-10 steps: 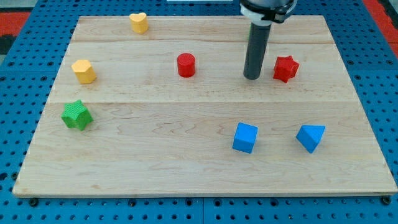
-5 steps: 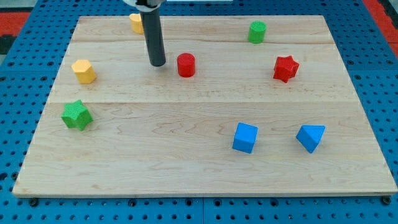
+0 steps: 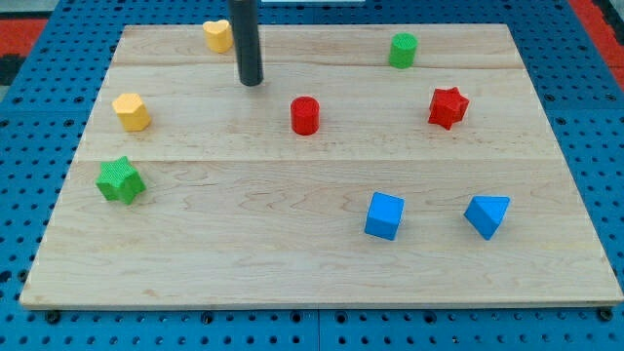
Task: Slide the red blocks to the bottom side slightly
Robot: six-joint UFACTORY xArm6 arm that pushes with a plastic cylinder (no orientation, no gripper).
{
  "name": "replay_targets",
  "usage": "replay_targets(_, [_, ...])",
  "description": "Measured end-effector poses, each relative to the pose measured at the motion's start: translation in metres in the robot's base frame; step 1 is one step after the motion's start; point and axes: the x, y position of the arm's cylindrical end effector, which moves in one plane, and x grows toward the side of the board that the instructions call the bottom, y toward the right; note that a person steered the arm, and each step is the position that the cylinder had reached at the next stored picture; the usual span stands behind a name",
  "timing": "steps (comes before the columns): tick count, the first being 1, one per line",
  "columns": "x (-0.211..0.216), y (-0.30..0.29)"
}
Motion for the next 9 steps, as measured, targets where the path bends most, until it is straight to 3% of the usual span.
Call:
replay_targets(2, [0.005,0.235])
replay_targets(5, [0.049,0.279])
replay_targets(6, [0.034,0.279])
replay_targets(7, [0.003,0.238])
replay_targets(9, [0.0,-0.035])
